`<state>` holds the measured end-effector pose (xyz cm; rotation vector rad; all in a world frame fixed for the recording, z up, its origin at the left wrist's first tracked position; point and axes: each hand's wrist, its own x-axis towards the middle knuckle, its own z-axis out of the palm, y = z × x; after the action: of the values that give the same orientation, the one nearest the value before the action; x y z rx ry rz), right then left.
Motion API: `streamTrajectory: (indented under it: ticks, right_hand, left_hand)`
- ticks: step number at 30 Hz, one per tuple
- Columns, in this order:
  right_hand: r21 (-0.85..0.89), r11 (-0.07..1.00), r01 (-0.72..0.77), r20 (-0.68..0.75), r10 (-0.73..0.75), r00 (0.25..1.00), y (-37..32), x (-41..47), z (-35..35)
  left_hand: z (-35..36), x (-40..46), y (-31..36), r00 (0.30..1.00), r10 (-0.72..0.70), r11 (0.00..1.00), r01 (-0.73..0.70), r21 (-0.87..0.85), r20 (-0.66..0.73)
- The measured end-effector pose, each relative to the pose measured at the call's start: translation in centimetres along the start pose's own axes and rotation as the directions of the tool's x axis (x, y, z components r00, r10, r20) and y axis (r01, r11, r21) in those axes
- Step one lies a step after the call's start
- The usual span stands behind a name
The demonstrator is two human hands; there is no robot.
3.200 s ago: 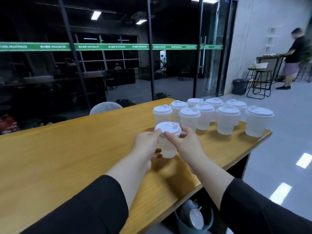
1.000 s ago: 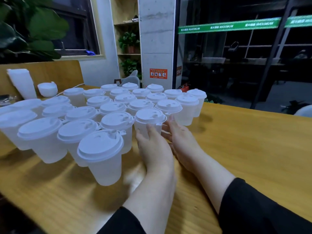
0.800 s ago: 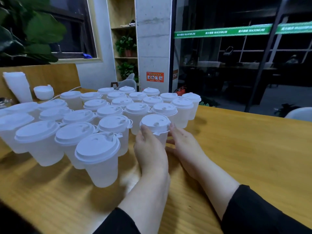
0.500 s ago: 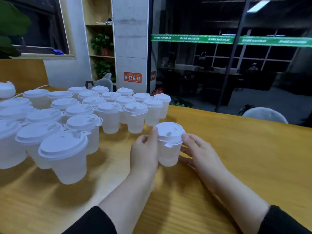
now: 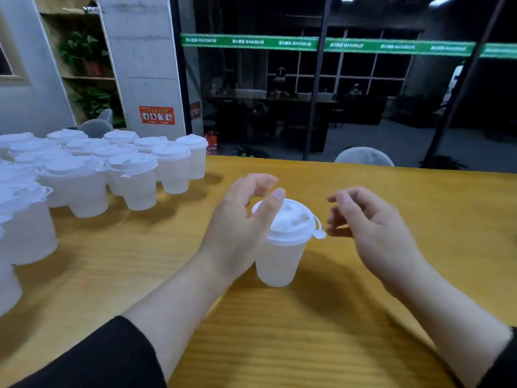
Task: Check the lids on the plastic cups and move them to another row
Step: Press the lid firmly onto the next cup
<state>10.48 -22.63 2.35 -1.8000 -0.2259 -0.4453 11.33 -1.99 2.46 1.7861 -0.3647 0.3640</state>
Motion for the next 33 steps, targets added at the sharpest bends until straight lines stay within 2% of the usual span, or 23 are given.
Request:
streamTrajectory:
  ticks: [2,4,8,13,17,19,23,27,33]
  right_hand:
    - [-0.096,0.976,0.198,0.133,-0.184,0.974,0.0,-0.4,-1.8]
    - [-0.132,0.938,0.32,0.286,-0.273,0.919,0.2,-0.8,-2.6]
    - [-0.185,0.846,0.5,0.384,-0.406,0.829,0.7,-0.8,-2.2]
    - [-0.223,0.829,0.512,0.341,-0.426,0.838,0.3,-0.9,-1.8]
    - [-0.159,0.898,0.411,0.116,-0.397,0.911,-1.3,-1.6,-1.4]
    - [-0.142,0.921,0.362,0.081,-0.354,0.932,-1.8,-2.1,-1.0]
    - [-0.214,0.897,0.386,0.146,-0.361,0.921,-2.2,-2.5,-0.5]
    - [-0.347,0.814,0.466,0.233,-0.406,0.883,-2.3,-2.4,-1.2]
    - [-0.449,0.717,0.533,0.334,-0.418,0.844,-2.4,-2.1,-2.3]
  left_hand:
    - [-0.1,0.0,-0.5,0.997,0.038,0.999,-0.038,0.003,0.073]
    - [-0.4,-0.1,-1.1,0.986,0.034,0.999,-0.036,0.008,0.161]
    - [-0.8,-0.3,-1.2,0.981,0.029,1.0,-0.029,-0.005,0.194]
    - [-1.0,-0.1,-1.3,0.97,0.015,1.0,-0.014,-0.005,0.245]
    - [-1.2,-0.3,-1.1,0.965,0.008,1.0,-0.012,0.012,0.261]
    - [-1.1,-0.4,-0.9,0.963,0.021,0.999,-0.03,0.032,0.268]
    - [-1.0,-0.5,-0.6,0.955,0.052,0.998,-0.063,0.027,0.291]
    - [-1.2,-0.5,-0.4,0.955,0.061,0.995,-0.081,0.056,0.29]
    - [-1.4,-0.4,-0.4,0.952,0.045,0.993,-0.076,0.091,0.302]
